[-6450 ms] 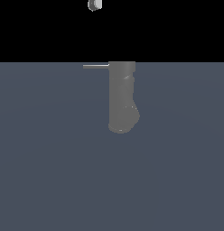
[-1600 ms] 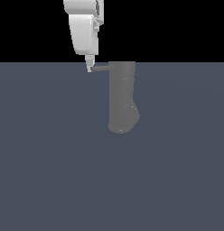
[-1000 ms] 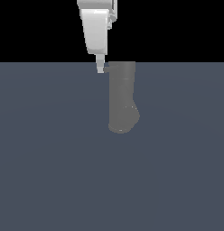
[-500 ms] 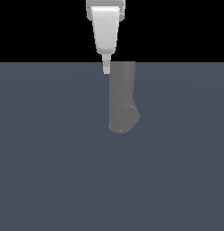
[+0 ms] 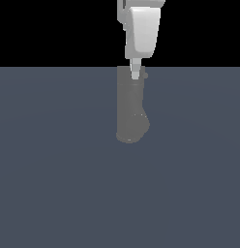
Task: Turn on the faucet by rotating a designated handle.
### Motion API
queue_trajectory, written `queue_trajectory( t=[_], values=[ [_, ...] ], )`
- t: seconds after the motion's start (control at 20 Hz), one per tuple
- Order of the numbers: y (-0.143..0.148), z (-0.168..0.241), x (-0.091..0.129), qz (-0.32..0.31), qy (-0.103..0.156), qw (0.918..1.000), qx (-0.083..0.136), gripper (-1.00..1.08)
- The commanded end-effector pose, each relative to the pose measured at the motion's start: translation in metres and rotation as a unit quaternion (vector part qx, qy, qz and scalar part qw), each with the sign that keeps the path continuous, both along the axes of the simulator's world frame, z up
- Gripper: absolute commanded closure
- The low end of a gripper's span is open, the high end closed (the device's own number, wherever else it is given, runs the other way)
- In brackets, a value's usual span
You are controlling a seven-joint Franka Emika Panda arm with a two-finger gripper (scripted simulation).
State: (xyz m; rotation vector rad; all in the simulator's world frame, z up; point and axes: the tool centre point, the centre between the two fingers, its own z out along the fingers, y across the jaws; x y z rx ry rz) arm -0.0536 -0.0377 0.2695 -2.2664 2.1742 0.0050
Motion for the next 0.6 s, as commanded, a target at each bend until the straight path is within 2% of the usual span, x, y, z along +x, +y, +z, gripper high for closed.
queue_trajectory(
  t=[0.0,0.2,0.25,0.55],
  values=[
    [-0.041,0.000,-0.001,-0.026,-0.001,0.9997,-0.002,1.08],
    [-0.058,0.000,-0.001,-0.027,-0.001,0.9996,-0.001,1.08],
    [-0.023,0.000,0.002,0.001,0.000,1.0000,0.001,1.08],
    [-0.037,0.000,0.013,-0.003,0.000,1.0000,0.000,1.08]
  ],
)
